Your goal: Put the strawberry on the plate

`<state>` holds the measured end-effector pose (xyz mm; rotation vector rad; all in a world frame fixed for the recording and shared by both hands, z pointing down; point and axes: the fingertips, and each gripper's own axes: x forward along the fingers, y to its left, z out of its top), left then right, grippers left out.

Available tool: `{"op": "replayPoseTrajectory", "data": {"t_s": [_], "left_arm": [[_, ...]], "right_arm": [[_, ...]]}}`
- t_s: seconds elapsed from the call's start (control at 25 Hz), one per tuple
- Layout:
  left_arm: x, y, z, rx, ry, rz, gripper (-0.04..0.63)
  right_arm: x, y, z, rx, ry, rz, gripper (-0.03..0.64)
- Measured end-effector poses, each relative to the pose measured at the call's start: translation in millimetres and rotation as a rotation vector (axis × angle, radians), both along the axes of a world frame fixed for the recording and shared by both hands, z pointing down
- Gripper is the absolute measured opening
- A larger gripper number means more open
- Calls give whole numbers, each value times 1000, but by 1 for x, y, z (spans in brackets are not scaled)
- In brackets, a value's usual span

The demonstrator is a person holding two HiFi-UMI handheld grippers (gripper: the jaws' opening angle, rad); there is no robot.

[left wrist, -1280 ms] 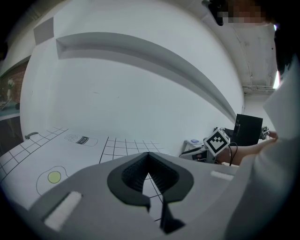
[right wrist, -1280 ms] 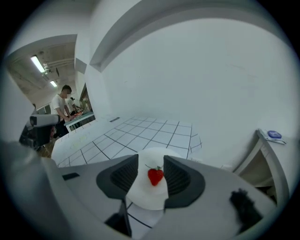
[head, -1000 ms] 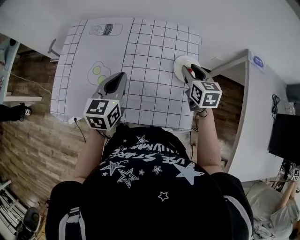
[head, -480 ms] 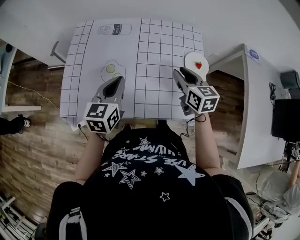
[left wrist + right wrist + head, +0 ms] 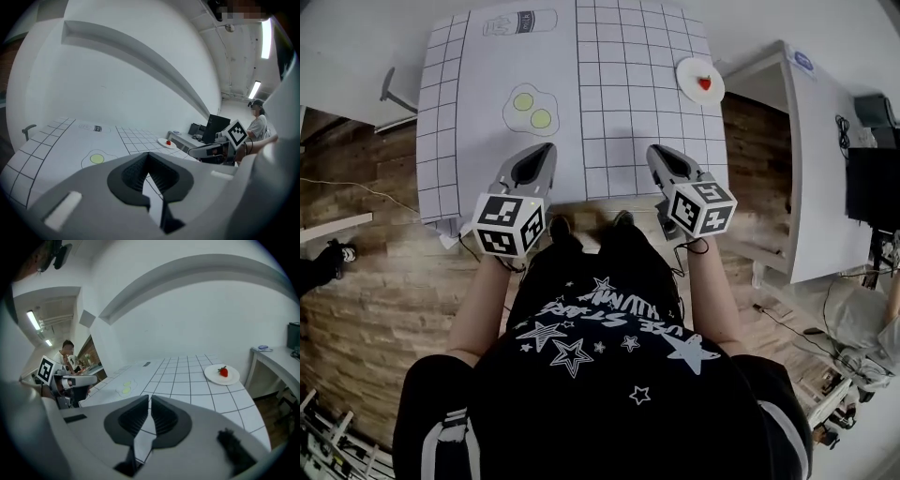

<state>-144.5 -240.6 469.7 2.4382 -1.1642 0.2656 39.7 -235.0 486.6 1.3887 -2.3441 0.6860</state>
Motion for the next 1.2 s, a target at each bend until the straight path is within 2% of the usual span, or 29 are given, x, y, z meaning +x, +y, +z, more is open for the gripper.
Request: {"op": "replayPoseTrajectory", "data": {"t_s": [0.16, 0.4, 0.6, 0.84, 1.0, 1.2], "left_arm": [[12, 16, -5, 19, -8, 21, 8], [41, 53, -27, 57, -17, 4, 8], [70, 104, -31, 53, -29, 3, 8], [101, 161, -38, 71, -35, -6, 8], [117, 200, -48, 97, -24, -30, 8], [134, 259, -49, 112, -56, -20, 8]], "right_arm": [[5, 17, -5, 8, 17, -25, 26], [17, 41, -32, 77, -30, -53, 14], [43, 96, -31, 75, -49, -78, 14], [84, 157, -29, 80, -67, -51, 14], [88, 199, -35, 99, -79, -91, 14], [93, 245, -32, 104, -89, -132, 14]]}}
